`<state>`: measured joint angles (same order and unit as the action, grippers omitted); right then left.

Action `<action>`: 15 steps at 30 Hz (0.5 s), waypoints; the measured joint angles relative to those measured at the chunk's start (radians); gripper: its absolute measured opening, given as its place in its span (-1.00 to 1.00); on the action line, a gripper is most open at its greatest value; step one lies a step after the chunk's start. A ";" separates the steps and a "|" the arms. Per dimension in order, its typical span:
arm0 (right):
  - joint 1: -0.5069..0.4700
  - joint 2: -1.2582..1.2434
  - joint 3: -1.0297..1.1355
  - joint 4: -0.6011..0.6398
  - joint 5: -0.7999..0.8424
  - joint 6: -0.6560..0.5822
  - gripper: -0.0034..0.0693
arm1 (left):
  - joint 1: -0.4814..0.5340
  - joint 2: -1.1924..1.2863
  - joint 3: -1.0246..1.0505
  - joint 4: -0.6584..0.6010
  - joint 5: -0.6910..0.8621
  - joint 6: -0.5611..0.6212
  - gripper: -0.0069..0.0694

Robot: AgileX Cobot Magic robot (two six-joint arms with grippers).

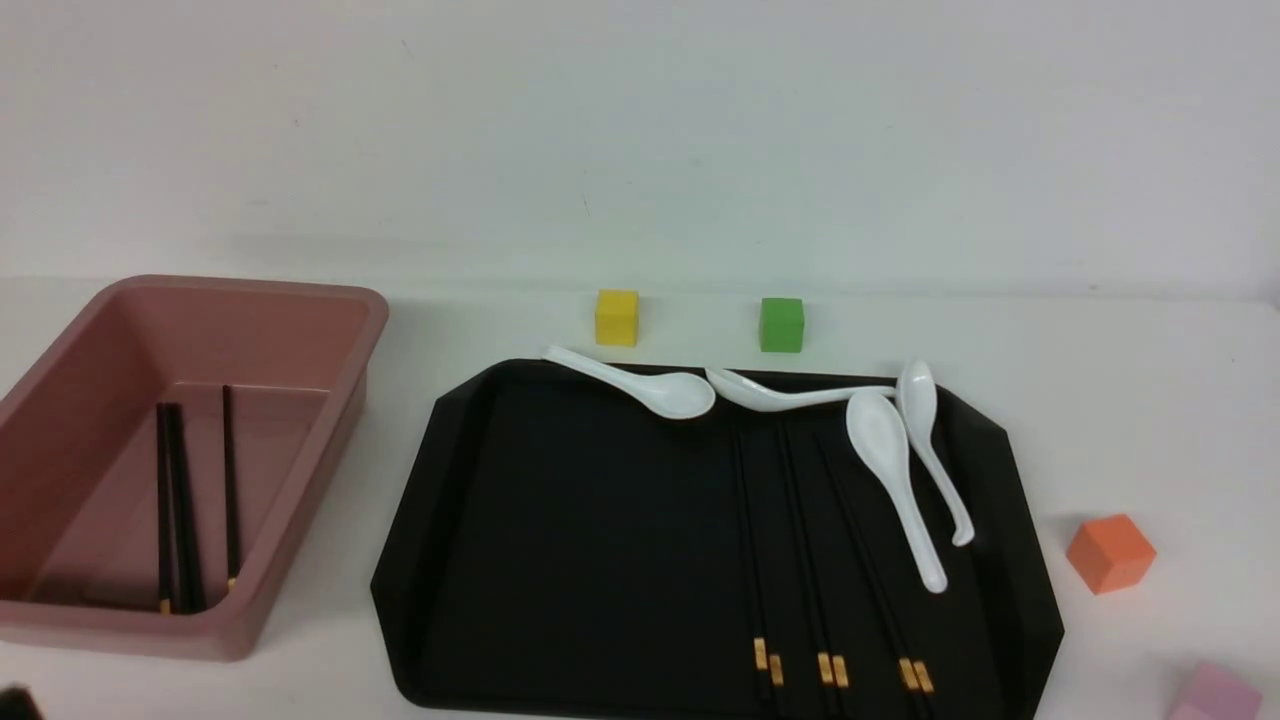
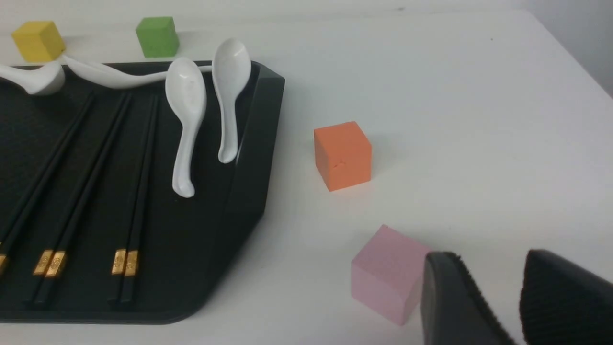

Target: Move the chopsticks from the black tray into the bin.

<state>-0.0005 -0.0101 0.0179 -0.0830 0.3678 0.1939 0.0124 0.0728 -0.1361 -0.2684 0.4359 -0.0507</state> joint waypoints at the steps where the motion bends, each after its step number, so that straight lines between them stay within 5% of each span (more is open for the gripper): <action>1: 0.000 0.000 0.000 0.000 0.000 0.000 -0.25 | 0.000 -0.020 0.022 0.044 -0.005 -0.048 -0.85; 7: 0.000 0.000 0.000 0.000 0.000 0.000 -0.25 | 0.000 -0.084 0.159 0.213 -0.022 -0.264 -0.84; 15: 0.000 0.000 0.000 0.000 0.000 0.000 -0.25 | -0.084 -0.084 0.165 0.230 -0.037 -0.280 -0.81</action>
<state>-0.0005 -0.0101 0.0179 -0.0830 0.3678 0.1939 -0.0720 -0.0114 0.0292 -0.0384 0.3990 -0.3306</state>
